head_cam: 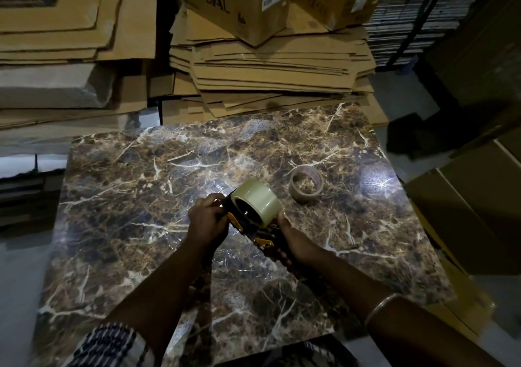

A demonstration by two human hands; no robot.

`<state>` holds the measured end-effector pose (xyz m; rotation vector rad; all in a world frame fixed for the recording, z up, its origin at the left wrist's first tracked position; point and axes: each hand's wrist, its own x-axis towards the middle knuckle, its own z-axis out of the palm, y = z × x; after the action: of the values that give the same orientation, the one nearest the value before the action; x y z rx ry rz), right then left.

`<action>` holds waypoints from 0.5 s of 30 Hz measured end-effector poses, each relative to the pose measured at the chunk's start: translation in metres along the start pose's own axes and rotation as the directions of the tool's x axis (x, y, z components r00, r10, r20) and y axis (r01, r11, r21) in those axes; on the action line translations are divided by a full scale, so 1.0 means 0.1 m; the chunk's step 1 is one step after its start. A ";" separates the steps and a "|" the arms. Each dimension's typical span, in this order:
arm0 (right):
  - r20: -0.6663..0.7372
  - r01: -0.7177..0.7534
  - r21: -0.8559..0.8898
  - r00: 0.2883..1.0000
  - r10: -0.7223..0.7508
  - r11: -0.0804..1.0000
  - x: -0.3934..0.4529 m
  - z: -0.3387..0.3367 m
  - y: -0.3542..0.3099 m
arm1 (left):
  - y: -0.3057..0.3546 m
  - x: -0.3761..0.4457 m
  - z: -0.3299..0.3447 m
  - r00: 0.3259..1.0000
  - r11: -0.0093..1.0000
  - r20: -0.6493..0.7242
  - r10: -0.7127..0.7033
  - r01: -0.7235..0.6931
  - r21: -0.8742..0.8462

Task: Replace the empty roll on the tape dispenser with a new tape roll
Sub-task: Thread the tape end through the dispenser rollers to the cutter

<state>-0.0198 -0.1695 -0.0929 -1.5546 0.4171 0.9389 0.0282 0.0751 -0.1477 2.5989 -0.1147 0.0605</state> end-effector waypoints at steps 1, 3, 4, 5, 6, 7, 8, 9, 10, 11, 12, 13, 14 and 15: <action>-0.009 0.007 -0.009 1.000 -0.007 1.000 -0.01 0.00 0.01 | -0.03 0.00 0.00 1.000 1.000 0.014 0.007 -0.007 -0.001; -0.028 0.019 -0.003 0.999 -0.019 1.000 -0.02 -0.04 0.07 | -0.05 0.00 -0.02 0.999 1.000 0.033 0.020 -0.020 -0.003; -0.035 0.026 0.009 0.999 -0.025 1.000 -0.05 -0.06 0.12 | -0.05 -0.01 -0.02 0.999 1.000 0.035 0.025 -0.025 -0.005; -0.045 0.037 0.026 0.998 -0.036 0.999 -0.07 -0.09 0.19 | -0.05 0.01 -0.01 0.999 1.000 0.035 0.022 -0.022 -0.012; -0.063 0.046 0.033 0.997 -0.043 0.998 -0.11 -0.12 0.26 | -0.06 0.02 0.00 0.999 1.000 0.040 0.009 -0.008 -0.020; -0.087 0.050 0.028 0.995 -0.047 0.998 -0.16 -0.14 0.32 | -0.06 0.03 0.01 0.999 1.000 0.045 -0.002 0.004 -0.027; -0.105 0.049 0.015 0.993 -0.047 0.999 -0.22 -0.16 0.36 | -0.08 0.03 0.03 0.999 0.999 0.046 -0.009 0.010 -0.030; -0.116 0.041 -0.001 0.992 -0.041 0.999 -0.28 -0.17 0.38 | -0.09 0.02 0.05 0.999 0.999 0.033 -0.011 0.012 -0.031; -0.134 0.019 -0.026 0.991 -0.023 0.999 -0.34 -0.17 0.38 | -0.09 0.01 0.06 1.000 0.999 0.014 -0.020 0.020 -0.033; -0.166 -0.009 -0.071 0.986 -0.003 0.997 -0.40 -0.17 0.34 | -0.07 0.01 0.08 0.999 0.998 -0.008 -0.042 0.042 -0.045; -0.198 -0.036 -0.130 0.980 0.009 0.991 -0.44 -0.16 0.30 | -0.02 -0.01 0.08 0.997 0.995 -0.029 -0.073 0.071 -0.065; -0.216 -0.049 -0.197 0.976 0.006 0.979 -0.45 -0.15 0.28 | 0.05 -0.02 0.09 0.994 0.992 -0.049 -0.098 0.094 -0.090; -0.226 -0.058 -0.260 0.974 -0.003 0.964 -0.45 -0.15 0.26 | 0.14 -0.04 0.12 0.993 0.989 -0.058 -0.107 0.100 -0.108; -0.228 -0.056 -0.310 0.974 -0.017 0.949 -0.44 -0.15 0.26 | 0.26 -0.05 0.13 0.994 0.989 -0.043 -0.098 0.093 -0.115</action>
<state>-0.0601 -0.1998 -0.0772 -1.9648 0.4612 0.8748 0.0211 0.0464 -0.1461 2.4838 0.0233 0.0797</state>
